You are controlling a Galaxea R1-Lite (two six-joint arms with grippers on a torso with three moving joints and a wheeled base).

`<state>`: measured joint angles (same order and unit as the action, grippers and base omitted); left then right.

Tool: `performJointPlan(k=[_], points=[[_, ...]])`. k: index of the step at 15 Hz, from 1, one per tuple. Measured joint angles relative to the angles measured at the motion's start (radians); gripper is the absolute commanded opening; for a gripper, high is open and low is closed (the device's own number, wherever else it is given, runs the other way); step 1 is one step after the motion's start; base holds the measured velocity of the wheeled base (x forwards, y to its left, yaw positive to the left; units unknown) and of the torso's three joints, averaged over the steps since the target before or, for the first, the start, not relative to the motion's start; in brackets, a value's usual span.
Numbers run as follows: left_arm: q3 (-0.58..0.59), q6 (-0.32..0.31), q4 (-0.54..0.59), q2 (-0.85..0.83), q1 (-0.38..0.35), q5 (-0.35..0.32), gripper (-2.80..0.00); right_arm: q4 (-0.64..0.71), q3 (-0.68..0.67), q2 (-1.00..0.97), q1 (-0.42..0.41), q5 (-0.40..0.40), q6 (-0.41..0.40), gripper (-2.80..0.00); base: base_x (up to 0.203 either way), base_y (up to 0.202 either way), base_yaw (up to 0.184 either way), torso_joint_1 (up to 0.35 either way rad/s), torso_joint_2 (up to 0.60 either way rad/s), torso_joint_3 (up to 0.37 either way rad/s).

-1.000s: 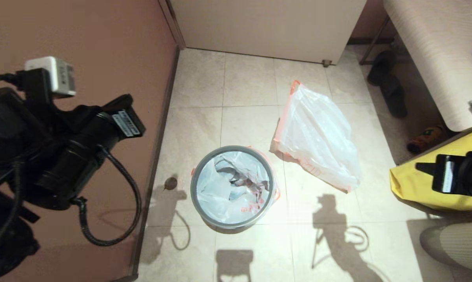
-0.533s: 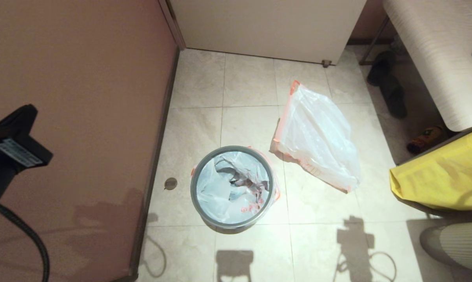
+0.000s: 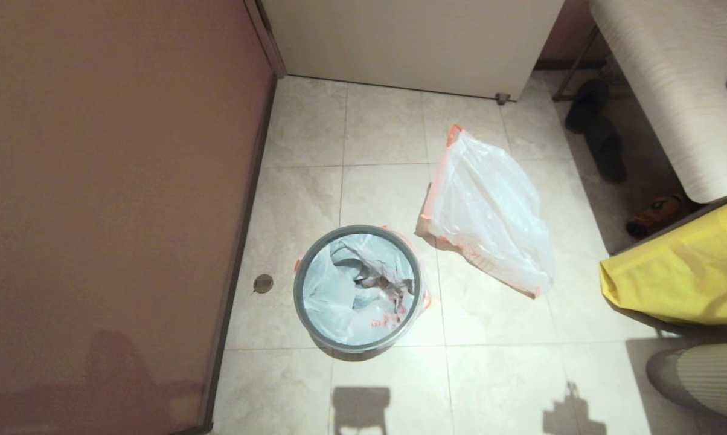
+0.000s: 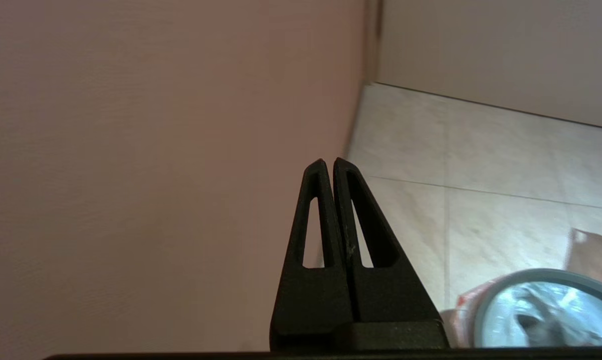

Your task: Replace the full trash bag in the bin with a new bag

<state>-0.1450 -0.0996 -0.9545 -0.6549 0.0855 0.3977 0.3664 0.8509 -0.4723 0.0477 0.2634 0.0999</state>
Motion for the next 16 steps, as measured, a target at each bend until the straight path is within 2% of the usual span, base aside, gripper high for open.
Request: performJointPlan(k=[3,6,9,12,14,16], points=[[0.018,0.000,0.111,0.163,-0.082,-0.003,-2.80,0.049,0.001,0.090,-0.027,-0.011,-0.057,-2.80,0.000,0.000,0.000,0.000,0.00,0.000],[0.041,0.033,0.279,0.310,-0.118,-0.042,-2.80,0.112,-0.013,0.163,-0.032,-0.026,-0.083,-2.80,0.000,0.000,0.000,0.000,0.00,0.000],[0.069,0.041,0.415,0.407,-0.120,-0.115,-2.80,0.185,-0.036,0.213,-0.033,-0.082,-0.081,-2.80,0.000,0.000,0.000,0.000,0.00,0.000],[0.114,0.043,0.480,0.487,-0.105,-0.222,-2.80,0.228,-0.098,0.259,-0.031,-0.136,-0.086,-2.80,0.000,0.000,0.000,0.000,0.00,0.000],[0.127,0.039,0.596,0.561,-0.099,-0.303,-2.80,0.233,-0.137,0.292,-0.029,-0.196,-0.098,-2.80,0.000,0.000,0.000,0.000,0.00,0.000],[0.140,0.003,0.710,0.615,-0.096,-0.345,-2.80,0.217,-0.176,0.316,-0.030,-0.234,-0.110,-2.80,0.000,0.000,0.000,0.000,0.00,0.000]])
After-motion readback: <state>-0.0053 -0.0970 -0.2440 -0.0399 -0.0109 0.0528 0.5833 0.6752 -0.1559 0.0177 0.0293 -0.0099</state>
